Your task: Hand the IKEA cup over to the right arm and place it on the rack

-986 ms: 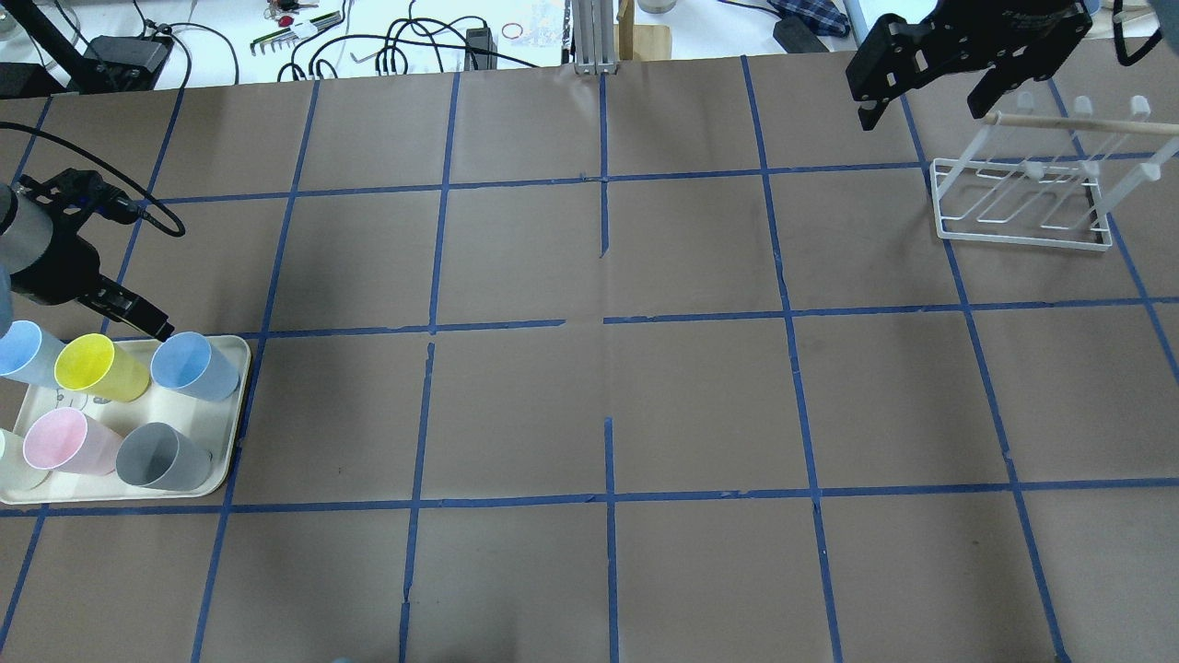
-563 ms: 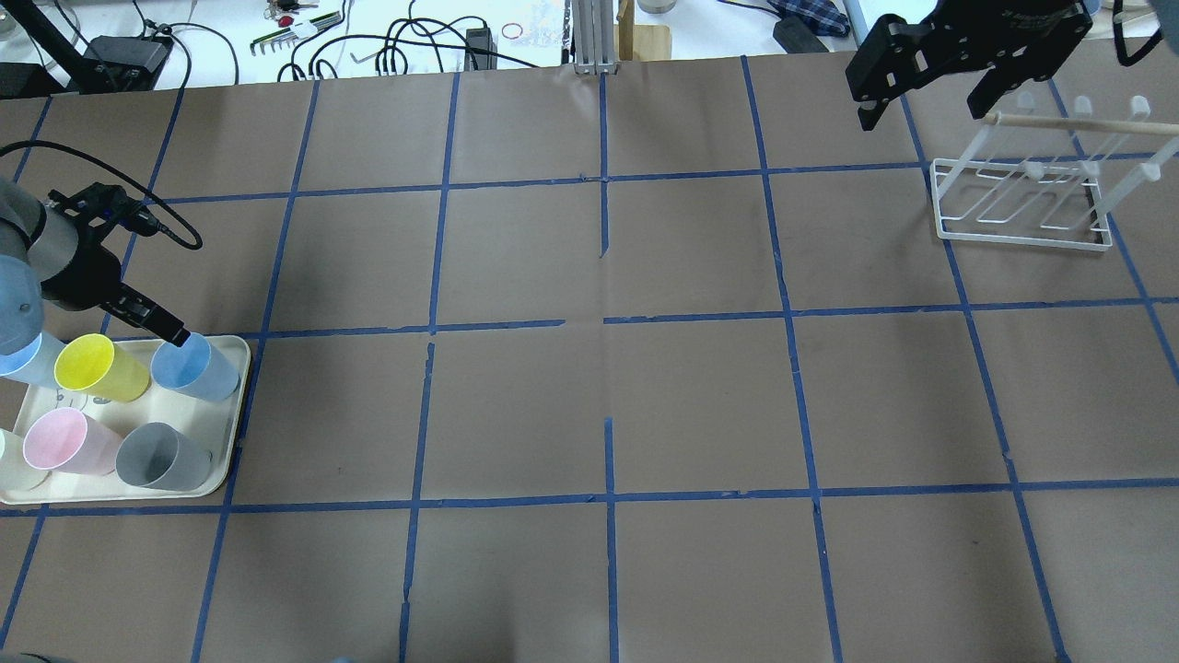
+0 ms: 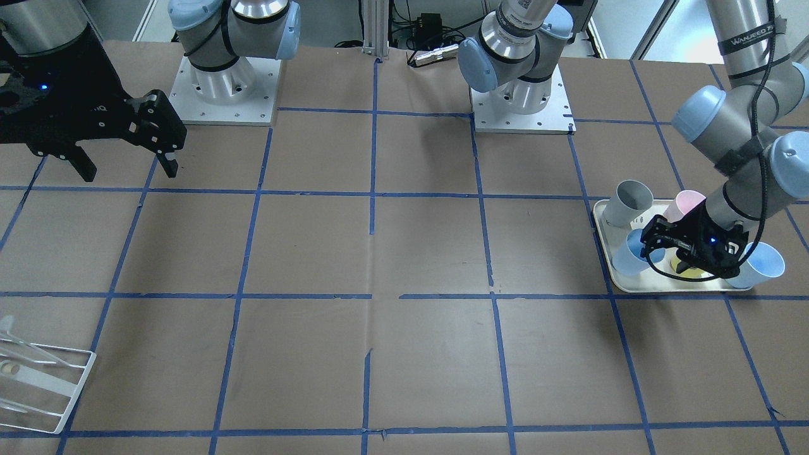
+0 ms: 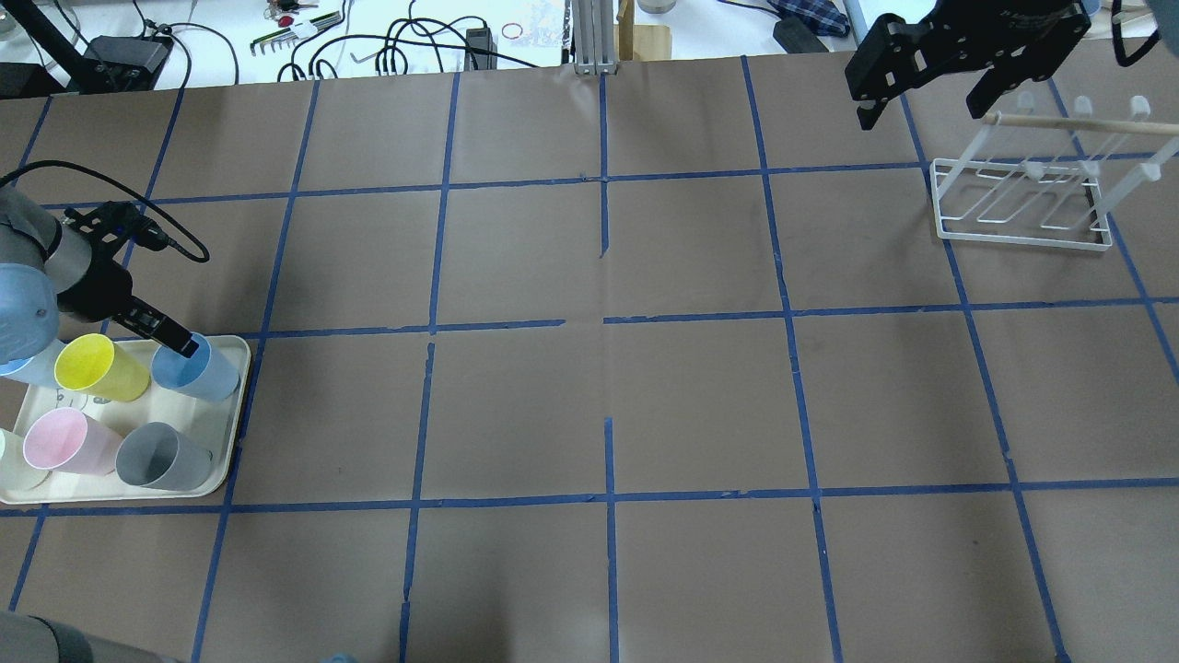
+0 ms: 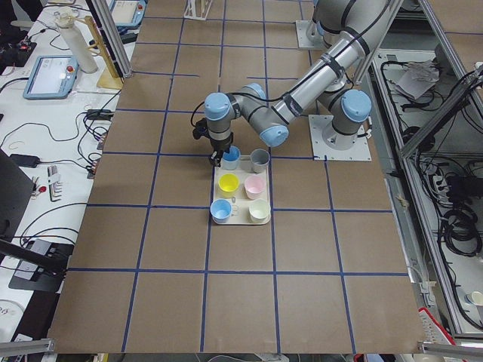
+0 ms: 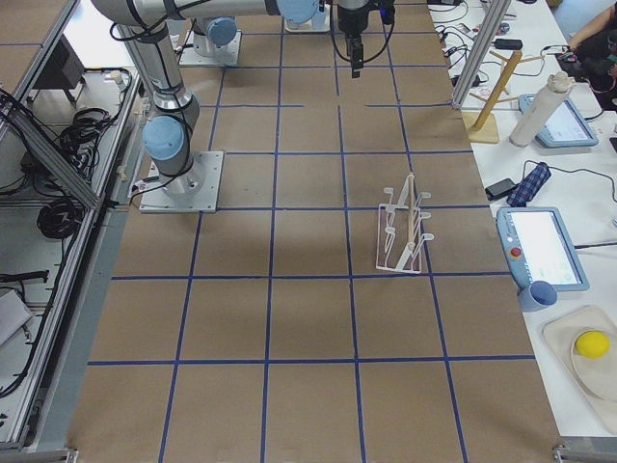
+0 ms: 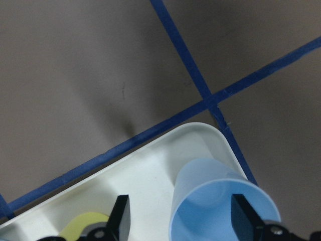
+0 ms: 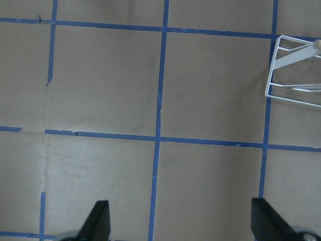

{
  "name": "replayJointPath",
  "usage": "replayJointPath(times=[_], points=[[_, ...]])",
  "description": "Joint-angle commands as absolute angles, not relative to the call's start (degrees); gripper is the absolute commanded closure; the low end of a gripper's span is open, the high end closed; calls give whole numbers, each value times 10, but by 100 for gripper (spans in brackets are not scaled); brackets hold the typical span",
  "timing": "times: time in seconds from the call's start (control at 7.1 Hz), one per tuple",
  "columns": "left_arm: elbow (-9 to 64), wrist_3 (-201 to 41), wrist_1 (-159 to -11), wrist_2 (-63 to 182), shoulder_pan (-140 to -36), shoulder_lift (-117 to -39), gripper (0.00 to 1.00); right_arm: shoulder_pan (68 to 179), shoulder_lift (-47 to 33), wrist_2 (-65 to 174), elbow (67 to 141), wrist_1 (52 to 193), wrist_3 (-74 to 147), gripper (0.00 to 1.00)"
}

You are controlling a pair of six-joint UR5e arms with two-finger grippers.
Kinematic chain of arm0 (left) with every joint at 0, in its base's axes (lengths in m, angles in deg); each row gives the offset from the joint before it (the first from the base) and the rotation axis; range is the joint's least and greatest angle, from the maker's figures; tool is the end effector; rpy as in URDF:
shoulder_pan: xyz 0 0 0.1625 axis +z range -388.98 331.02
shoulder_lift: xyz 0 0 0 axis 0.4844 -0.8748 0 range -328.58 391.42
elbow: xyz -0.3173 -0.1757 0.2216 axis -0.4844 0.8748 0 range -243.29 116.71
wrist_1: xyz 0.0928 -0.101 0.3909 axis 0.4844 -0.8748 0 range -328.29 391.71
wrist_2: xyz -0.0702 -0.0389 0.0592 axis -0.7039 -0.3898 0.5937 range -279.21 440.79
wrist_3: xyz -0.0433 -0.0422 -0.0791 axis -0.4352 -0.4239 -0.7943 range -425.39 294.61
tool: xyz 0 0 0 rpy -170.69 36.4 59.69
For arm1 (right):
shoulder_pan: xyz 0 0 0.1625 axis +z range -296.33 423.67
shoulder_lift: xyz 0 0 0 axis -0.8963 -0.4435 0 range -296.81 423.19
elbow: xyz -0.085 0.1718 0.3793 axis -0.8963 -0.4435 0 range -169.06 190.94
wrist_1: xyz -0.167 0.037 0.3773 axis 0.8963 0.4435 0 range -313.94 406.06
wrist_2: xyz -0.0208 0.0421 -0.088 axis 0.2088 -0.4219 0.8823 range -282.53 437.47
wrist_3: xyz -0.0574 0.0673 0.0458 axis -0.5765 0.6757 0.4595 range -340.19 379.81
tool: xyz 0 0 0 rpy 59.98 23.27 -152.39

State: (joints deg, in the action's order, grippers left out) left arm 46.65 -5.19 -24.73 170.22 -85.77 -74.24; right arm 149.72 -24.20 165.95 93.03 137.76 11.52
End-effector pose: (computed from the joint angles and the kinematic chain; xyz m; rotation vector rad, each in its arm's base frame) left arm 0.1777 -0.5168 0.2404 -0.7253 -3.0229 -0.0267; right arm 0.0996 -0.5292 0.5367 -0.1207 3.1199 -0.1945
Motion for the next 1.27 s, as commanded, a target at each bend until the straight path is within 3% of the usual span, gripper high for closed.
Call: replayJointPath(times=[0.0,0.14,0.7,1.13], points=[[467,-52,-247,1703,-858,-751,68,1496,-243,1661,930,1378,115,0],[465,-53,-247,1701,-858,-751,100,1497,-242,1659,930,1378,117,0],[443,-89,-280,1676,-869,-717,100,1497,-243,1660,930,1377,117,0],[342,-264,-465,1630,-913,-662,100,1498,-243,1658,930,1378,117,0]])
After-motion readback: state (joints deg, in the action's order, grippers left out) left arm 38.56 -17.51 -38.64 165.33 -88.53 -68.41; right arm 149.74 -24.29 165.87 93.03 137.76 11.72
